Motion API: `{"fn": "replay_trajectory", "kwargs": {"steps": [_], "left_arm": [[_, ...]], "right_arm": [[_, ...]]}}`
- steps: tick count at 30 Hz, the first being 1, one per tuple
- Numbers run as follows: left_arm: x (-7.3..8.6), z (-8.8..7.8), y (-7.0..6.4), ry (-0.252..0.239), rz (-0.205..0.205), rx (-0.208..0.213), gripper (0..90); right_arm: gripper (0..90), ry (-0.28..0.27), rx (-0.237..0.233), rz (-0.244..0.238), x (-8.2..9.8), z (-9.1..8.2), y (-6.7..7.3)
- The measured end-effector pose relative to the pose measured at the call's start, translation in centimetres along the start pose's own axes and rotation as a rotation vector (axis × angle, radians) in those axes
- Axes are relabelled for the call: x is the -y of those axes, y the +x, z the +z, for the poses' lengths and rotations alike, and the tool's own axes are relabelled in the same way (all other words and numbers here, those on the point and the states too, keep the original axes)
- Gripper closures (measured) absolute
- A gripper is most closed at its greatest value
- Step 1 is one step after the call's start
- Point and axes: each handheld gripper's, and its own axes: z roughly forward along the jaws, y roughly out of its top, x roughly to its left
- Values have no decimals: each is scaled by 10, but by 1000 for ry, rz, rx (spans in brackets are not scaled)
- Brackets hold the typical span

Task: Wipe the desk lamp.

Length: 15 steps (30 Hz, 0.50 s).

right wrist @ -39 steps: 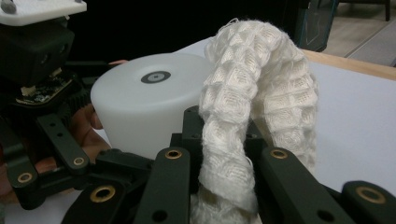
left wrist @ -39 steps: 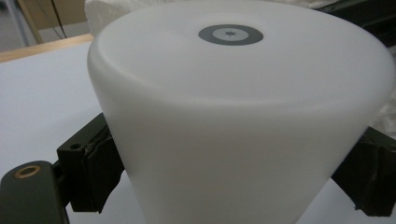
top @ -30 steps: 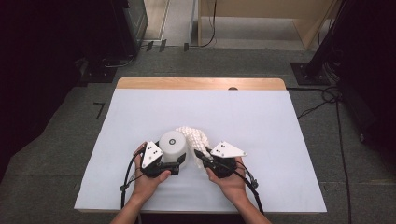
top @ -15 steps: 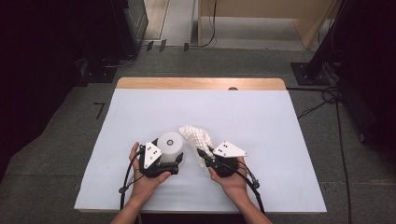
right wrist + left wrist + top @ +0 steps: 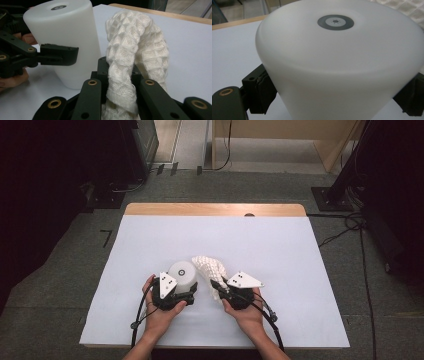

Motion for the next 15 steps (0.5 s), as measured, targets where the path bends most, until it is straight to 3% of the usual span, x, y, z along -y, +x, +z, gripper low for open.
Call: {"fn": "replay_trajectory", "kwargs": {"steps": [8,11,15], "left_arm": [[-11,-17,12,-123,-3,181,81],[-11,-16,9,-121,2,218,82],[-9,-12,3,-94,40,232,82]], "right_arm": [[785,7,-15,8,2,4,4],[785,1,-44,14,1,5,8],[785,-7,-60,-6,-1,4,13]]}}
